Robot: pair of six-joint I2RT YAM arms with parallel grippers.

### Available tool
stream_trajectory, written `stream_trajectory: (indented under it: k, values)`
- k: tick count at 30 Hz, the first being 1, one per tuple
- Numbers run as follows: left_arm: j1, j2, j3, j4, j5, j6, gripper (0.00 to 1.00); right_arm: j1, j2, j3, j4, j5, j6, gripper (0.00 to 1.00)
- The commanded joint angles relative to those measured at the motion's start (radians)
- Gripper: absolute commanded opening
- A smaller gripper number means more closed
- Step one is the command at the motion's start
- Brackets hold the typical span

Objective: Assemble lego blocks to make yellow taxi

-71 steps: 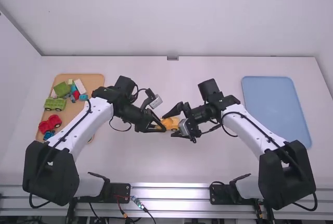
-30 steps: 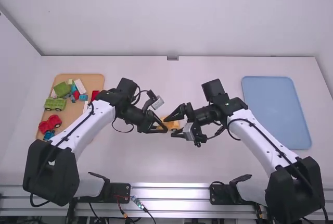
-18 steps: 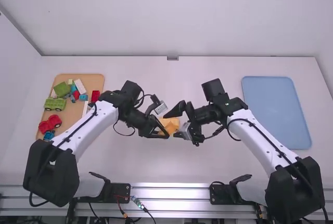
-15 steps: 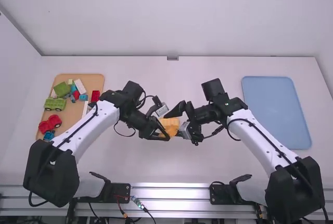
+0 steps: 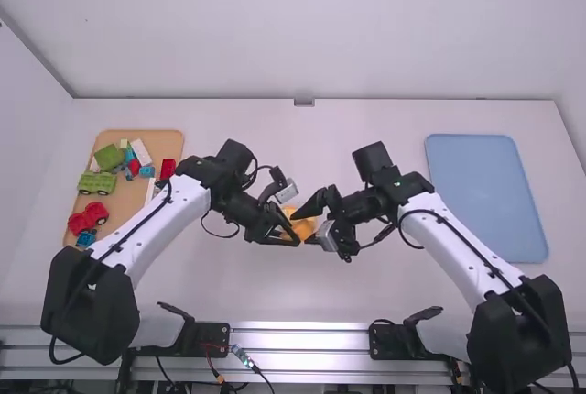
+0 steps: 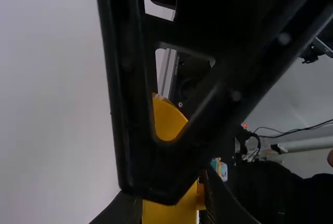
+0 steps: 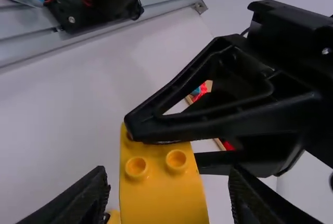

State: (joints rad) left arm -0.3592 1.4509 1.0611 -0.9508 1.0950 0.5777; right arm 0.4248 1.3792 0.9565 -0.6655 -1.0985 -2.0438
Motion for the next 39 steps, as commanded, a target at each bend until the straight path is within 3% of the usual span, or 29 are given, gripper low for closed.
stream_trajectory:
  k: [1,14,18,28,30,32,34,35,37,39]
  values:
    - [-0.002,0.001,0.017,-0.004,0.014,0.023,0.02,-0.001,-0.003,0.026,-0.006,-0.025,-0.006,0.54]
    - [-0.002,0.001,0.017,0.009,-0.004,0.022,0.02,0.000,-0.003,0.026,-0.036,-0.048,-0.026,0.46]
    - [-0.002,0.001,0.017,0.017,-0.003,0.016,0.02,0.001,-0.003,0.026,-0.039,-0.047,-0.026,0.28]
    - [-0.002,0.001,0.017,0.018,0.015,0.026,0.02,0.000,-0.003,0.026,-0.046,-0.049,-0.030,0.26]
    - [-0.001,0.001,0.017,0.018,0.015,0.025,0.15,0.001,-0.003,0.026,-0.047,-0.049,-0.032,0.26]
    - [-0.001,0.001,0.017,0.017,0.014,0.025,0.37,0.000,-0.003,0.026,-0.046,-0.047,-0.032,0.26]
    - [-0.001,0.001,0.017,0.024,-0.005,0.023,0.69,0.000,-0.003,0.026,-0.046,-0.047,-0.029,0.26]
    - [-0.001,0.001,0.017,0.024,-0.005,0.023,0.69,0.000,-0.003,0.026,-0.046,-0.047,-0.029,0.26]
    - [-0.001,0.001,0.018,0.035,-0.041,0.015,0.98,0.000,-0.003,0.026,-0.045,-0.039,-0.021,0.26]
    - [-0.001,0.001,0.032,0.024,-0.089,0.015,0.99,-0.001,-0.003,0.026,-0.009,-0.014,0.050,0.25]
